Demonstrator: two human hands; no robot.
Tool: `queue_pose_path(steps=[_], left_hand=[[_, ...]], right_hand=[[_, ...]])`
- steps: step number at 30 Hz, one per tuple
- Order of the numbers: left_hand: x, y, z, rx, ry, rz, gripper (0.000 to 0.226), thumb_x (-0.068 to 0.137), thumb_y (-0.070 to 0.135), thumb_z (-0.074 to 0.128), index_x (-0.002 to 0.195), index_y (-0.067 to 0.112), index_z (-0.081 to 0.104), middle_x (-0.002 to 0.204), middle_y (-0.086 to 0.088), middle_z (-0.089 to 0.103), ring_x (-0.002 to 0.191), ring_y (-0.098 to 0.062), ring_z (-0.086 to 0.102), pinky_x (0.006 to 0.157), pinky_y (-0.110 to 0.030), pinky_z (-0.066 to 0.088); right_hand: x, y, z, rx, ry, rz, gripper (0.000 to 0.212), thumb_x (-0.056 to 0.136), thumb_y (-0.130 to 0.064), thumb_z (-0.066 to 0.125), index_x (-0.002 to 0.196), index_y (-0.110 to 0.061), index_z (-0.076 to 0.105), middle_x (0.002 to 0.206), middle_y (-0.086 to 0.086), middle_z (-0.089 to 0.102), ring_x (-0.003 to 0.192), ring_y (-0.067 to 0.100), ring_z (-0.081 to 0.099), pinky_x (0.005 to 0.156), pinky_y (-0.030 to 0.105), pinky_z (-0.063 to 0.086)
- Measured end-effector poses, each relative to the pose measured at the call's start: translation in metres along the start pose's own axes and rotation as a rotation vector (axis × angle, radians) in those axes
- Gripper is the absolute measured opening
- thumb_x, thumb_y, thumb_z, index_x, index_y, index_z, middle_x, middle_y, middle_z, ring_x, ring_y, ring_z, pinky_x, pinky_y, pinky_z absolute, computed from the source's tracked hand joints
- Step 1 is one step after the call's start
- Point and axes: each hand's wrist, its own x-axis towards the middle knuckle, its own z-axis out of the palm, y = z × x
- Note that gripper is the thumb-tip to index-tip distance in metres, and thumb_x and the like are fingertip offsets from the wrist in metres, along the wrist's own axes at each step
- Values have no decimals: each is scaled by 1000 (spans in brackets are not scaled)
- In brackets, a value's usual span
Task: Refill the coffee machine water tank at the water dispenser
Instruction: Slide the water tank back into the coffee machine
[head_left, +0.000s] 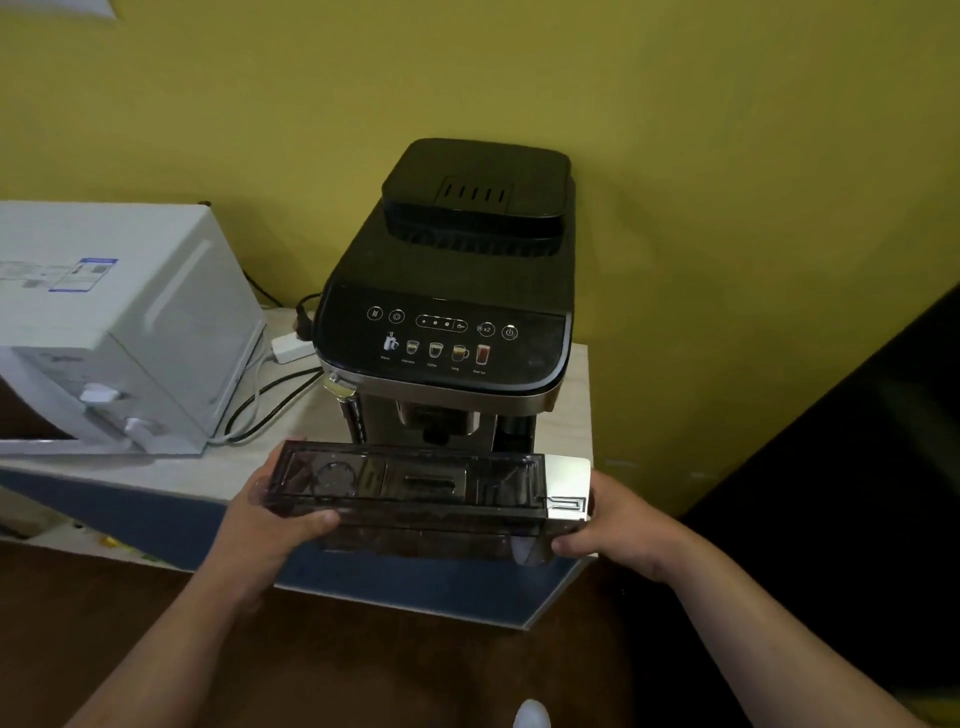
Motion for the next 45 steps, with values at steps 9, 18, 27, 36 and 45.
queue_pose_path(steps=[9, 18, 27, 36, 45], left_hand=[[16, 9, -25, 7, -218, -10, 81, 62, -8, 78, 123, 39, 55, 118, -7, 67, 113, -24, 61, 100, -52, 47], [9, 7, -9, 130, -416, 40, 58, 66, 19, 87, 118, 12, 61, 108, -5, 72, 103, -20, 67, 86, -32, 51], [-17, 17, 46, 49, -588, 50, 57, 78, 9, 77, 130, 17, 56, 131, -2, 63, 121, -16, 59, 103, -39, 46], [-100, 48, 86, 602, -523, 814, 70, 90, 33, 61, 150, 34, 25, 155, 17, 19, 147, -5, 10, 117, -35, 16], [-58, 63, 132, 1162, -922, 1171, 68, 90, 66, 15, 152, 40, 8, 163, 10, 4, 150, -11, -7, 121, -48, -9]], right_hand=[[-70, -9, 62, 87, 228, 53, 72, 65, 11, 80, 121, -29, 58, 110, -1, 73, 102, 7, 68, 84, 24, 56], [-155, 6, 135, 99, 559, 141, 70, 64, 4, 84, 114, -37, 57, 108, -8, 69, 99, -4, 64, 71, 12, 52], [-214, 29, 180, 190, 830, 215, 75, 57, 4, 88, 107, -40, 52, 105, -14, 64, 102, 4, 58, 74, 11, 42], [-219, 32, 201, 326, 990, 263, 72, 60, 9, 85, 118, -24, 56, 93, -16, 60, 102, 14, 61, 84, 26, 48], [-188, 11, 221, 433, 1119, 246, 68, 64, 5, 85, 109, -33, 51, 90, -19, 56, 97, 8, 55, 67, 10, 39]])
